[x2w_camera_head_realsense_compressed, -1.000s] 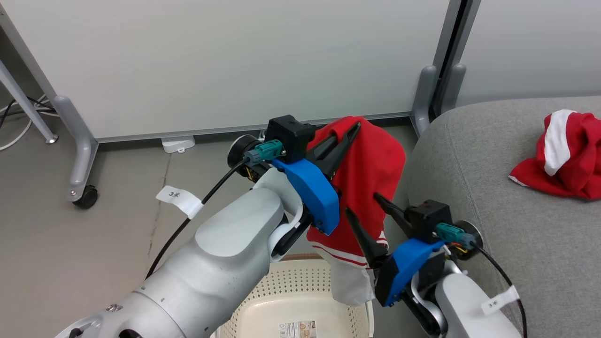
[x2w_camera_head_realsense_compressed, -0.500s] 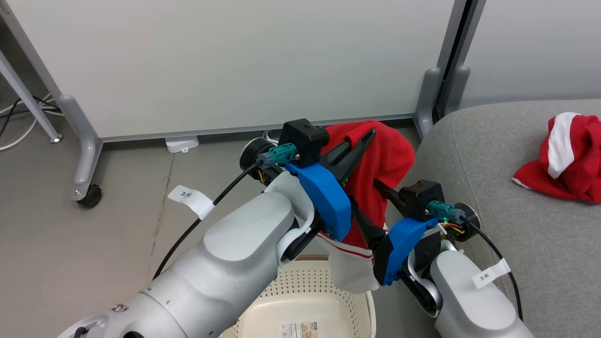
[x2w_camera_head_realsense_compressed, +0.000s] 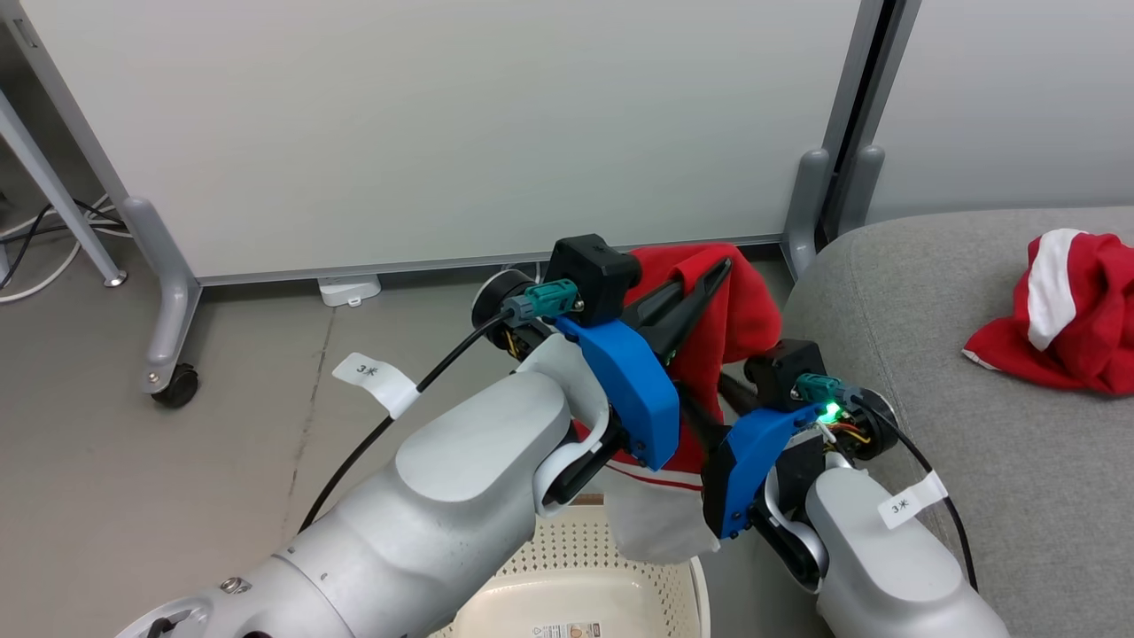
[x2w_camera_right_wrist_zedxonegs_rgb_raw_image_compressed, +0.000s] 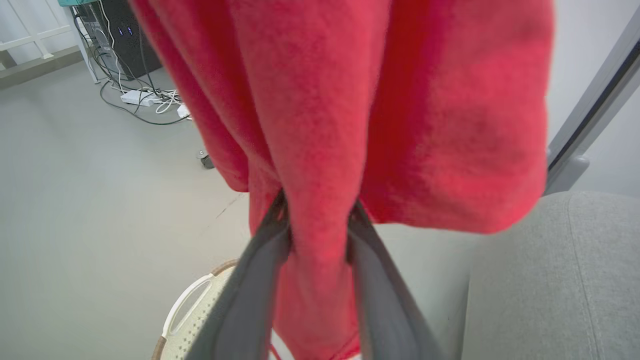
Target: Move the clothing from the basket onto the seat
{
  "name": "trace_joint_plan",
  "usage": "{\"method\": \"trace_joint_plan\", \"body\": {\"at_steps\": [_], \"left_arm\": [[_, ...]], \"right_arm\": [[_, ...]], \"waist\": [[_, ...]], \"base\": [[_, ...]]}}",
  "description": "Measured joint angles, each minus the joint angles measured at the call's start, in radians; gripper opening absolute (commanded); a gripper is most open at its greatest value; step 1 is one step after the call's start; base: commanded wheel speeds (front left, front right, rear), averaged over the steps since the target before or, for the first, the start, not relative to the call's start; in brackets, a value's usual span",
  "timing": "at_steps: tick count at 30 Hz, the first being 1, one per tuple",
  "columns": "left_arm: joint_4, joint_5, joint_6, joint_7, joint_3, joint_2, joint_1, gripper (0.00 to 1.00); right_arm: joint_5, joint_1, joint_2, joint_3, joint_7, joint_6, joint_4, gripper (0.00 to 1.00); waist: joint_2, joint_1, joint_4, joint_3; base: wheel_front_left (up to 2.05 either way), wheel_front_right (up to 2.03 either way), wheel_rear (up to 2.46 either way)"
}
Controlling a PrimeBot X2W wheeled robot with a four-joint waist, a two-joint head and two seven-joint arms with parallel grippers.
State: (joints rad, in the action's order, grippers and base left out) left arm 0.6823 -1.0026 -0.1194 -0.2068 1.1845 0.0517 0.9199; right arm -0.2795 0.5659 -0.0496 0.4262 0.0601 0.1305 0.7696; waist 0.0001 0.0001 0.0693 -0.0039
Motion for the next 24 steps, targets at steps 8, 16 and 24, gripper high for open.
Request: {"method": "trace_joint_plan", "body": {"at_steps": [8, 16, 24], "left_arm": [[0.007, -0.001, 0.008, -0.001, 0.002, 0.000, 0.000, 0.00], [0.021, -0.001, 0.014, -0.007, 0.001, 0.007, 0.000, 0.00], [0.027, 0.004, 0.017, -0.020, 0.001, 0.017, 0.000, 1.00]], "right_arm": [[-0.033, 0.011, 0.000, 0.028, 0.015, 0.000, 0.030, 0.00], [-0.057, 0.017, 0.000, 0.051, 0.030, 0.000, 0.046, 0.00], [-0.065, 0.024, 0.000, 0.060, 0.047, 0.000, 0.051, 0.00]], "waist": [[0.0000, -0.0001, -0.006, -0.001], [0.0000, 0.0000, -0.013, 0.001], [0.0000, -0.0001, -0.018, 0.002]], "base": [[0.00, 0.00, 0.00], [0.00, 0.00, 0.00], [0.00, 0.00, 0.00]]}}
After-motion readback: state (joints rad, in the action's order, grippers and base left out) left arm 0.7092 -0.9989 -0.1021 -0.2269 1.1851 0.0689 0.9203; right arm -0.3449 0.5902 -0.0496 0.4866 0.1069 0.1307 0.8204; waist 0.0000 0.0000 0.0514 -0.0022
